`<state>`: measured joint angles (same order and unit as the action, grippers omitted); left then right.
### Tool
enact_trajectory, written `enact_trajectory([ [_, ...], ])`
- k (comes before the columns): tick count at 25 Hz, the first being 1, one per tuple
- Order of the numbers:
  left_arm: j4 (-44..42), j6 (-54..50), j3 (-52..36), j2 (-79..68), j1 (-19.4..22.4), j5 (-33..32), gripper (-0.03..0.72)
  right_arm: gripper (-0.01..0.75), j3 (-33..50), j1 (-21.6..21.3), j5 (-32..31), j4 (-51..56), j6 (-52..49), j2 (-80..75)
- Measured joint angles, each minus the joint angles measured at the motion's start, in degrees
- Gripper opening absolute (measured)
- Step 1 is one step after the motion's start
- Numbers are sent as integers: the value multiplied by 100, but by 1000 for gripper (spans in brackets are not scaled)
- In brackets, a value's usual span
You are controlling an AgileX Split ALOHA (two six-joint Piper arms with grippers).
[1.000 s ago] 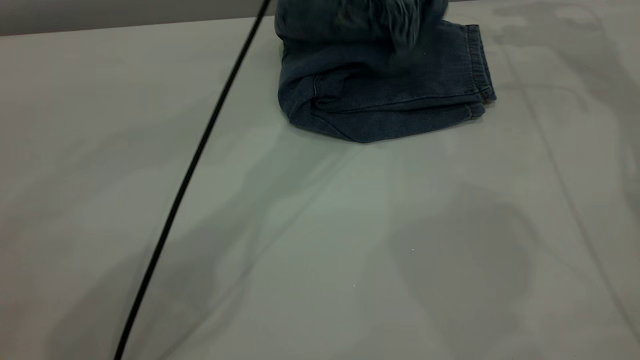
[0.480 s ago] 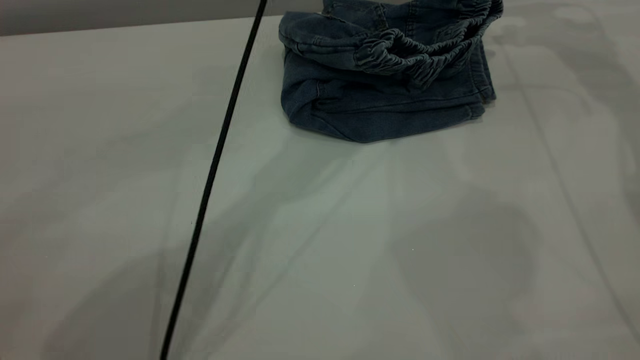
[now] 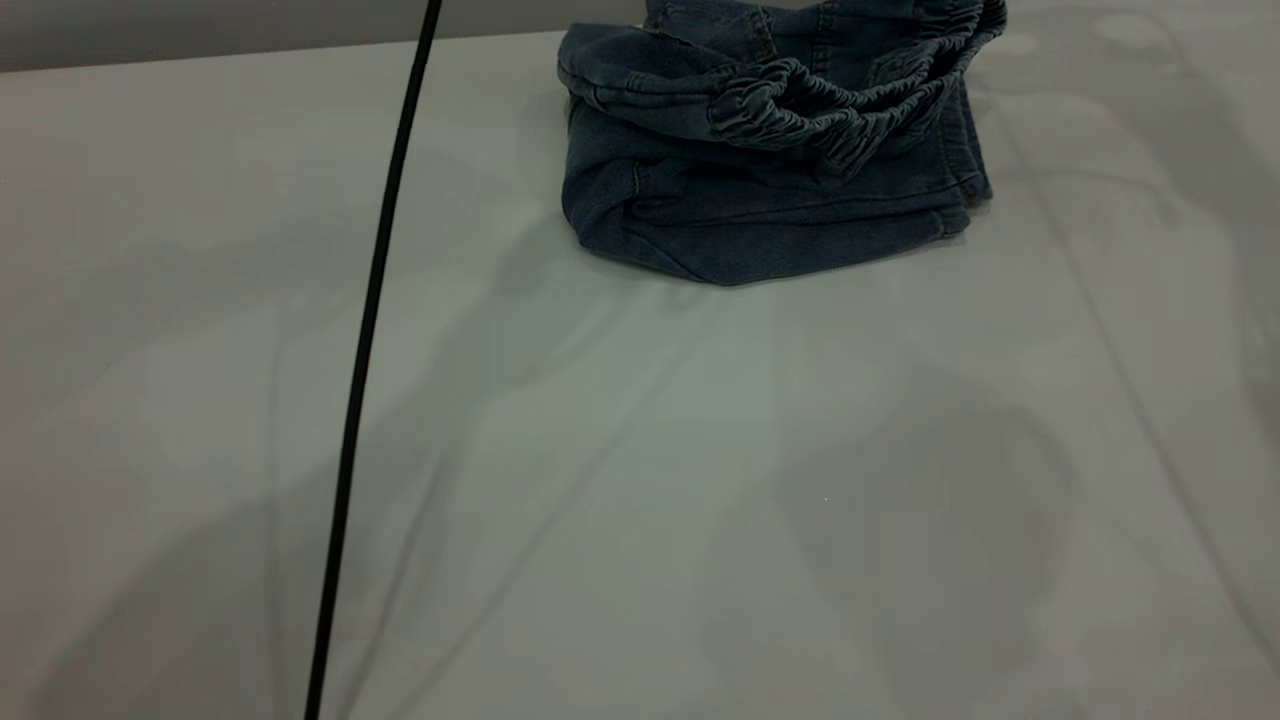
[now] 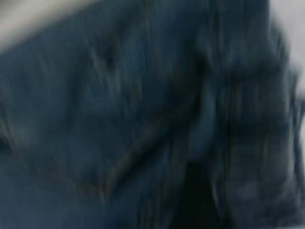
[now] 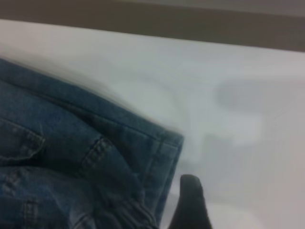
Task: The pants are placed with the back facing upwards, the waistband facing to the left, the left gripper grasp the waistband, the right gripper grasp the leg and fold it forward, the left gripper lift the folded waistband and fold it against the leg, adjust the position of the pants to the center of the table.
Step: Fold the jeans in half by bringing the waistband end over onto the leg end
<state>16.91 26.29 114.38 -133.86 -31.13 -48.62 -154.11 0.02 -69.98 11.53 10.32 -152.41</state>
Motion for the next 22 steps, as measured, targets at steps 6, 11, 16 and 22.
enact_trajectory([
  [6, -1080, -593, 5, -1, 0, -1544, 488, 465, 0, 0, 0, 11, 11, 0],
  [11, -1116, -525, 5, -115, 3, -1840, 488, 465, 0, 0, 0, 15, 16, 0],
  [16, -1116, -424, 5, -348, 3, -1243, 488, 465, 0, 0, 0, 32, 21, 0],
  [22, -1110, -416, 5, -572, 3, -816, 488, 465, 0, 0, 0, 32, 33, 0],
])
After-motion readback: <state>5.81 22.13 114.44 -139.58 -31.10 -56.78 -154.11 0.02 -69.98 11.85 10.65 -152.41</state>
